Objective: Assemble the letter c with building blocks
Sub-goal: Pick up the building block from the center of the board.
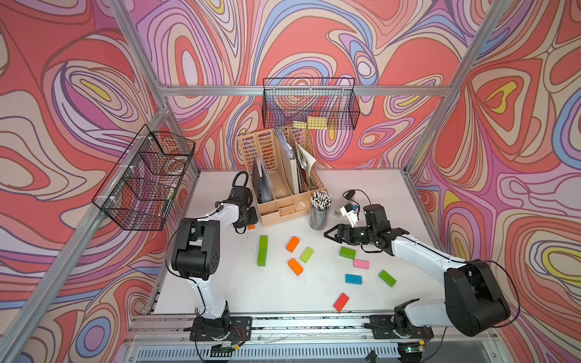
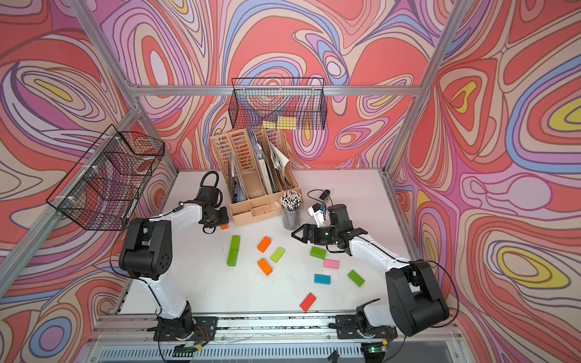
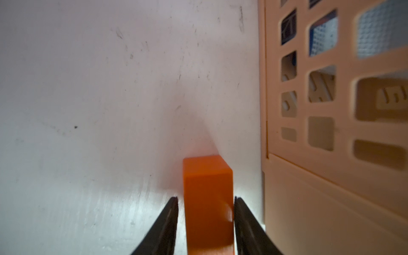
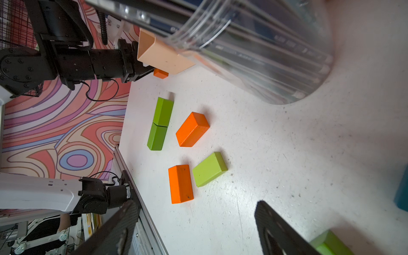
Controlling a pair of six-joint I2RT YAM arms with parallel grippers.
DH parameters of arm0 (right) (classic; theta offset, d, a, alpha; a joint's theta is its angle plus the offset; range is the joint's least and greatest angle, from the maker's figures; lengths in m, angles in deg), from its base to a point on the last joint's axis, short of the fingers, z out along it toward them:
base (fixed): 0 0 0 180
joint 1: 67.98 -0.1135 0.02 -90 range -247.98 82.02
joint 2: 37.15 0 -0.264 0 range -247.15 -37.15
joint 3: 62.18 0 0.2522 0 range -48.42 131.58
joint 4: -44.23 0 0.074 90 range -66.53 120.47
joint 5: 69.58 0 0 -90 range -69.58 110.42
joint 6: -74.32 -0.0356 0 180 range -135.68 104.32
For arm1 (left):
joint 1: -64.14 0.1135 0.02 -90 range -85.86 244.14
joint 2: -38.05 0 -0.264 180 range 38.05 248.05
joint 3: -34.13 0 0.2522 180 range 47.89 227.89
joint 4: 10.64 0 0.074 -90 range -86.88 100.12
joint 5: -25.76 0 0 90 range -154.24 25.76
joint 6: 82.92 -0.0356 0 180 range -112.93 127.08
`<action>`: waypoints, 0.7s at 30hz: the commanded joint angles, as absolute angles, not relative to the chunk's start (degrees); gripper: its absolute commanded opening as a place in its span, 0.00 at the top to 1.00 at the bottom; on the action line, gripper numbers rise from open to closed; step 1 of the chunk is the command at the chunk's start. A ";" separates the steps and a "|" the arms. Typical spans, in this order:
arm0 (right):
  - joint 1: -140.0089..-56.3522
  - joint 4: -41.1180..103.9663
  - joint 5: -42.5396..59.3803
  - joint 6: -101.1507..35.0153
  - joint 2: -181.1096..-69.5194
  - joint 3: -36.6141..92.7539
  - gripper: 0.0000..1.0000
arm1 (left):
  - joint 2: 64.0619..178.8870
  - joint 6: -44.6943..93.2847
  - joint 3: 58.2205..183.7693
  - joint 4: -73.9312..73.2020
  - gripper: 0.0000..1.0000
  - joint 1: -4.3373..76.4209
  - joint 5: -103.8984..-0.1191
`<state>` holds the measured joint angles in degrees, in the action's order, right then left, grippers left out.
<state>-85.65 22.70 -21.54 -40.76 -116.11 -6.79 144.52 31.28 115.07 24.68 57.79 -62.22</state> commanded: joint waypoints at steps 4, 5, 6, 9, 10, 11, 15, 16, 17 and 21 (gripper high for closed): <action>-85.82 22.38 -21.24 -39.94 -115.53 -6.25 0.12 | 145.91 31.59 116.74 28.68 0.66 57.64 -63.98; -85.80 22.41 -21.26 -39.92 -115.46 -6.40 0.12 | 145.79 31.53 116.72 28.53 0.68 57.64 -63.99; -85.82 22.47 -21.16 -39.94 -115.42 -6.41 0.13 | 145.48 31.34 116.58 28.51 0.70 57.55 -64.05; -85.81 22.41 -21.08 -39.86 -115.31 -6.46 0.12 | 142.74 30.28 115.56 28.37 0.73 56.79 -64.53; -85.75 22.39 -21.07 -39.82 -115.34 -6.48 0.13 | 141.28 29.86 114.97 28.29 0.73 56.36 -65.04; -85.81 22.44 -21.07 -39.77 -115.31 -6.38 0.12 | 139.71 29.33 114.43 28.49 0.73 55.93 -65.46; -85.77 22.26 -21.07 -39.59 -115.31 -6.17 0.13 | 133.22 26.40 111.84 27.73 0.73 54.29 -64.22; -85.81 22.05 -21.06 -39.38 -115.24 -6.09 0.13 | 131.35 25.39 111.07 27.18 0.73 53.83 -63.61; -85.75 21.75 -21.07 -39.21 -115.24 -5.93 0.13 | 129.71 24.43 110.39 26.79 0.73 53.47 -62.80; -85.81 20.63 -21.07 -38.57 -115.29 -5.25 0.14 | 124.87 20.41 108.16 25.55 0.74 52.80 -58.10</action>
<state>-85.65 21.92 -21.47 -39.96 -116.11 -6.73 127.21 24.88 109.69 26.52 52.94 -61.58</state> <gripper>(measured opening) 0.863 0.334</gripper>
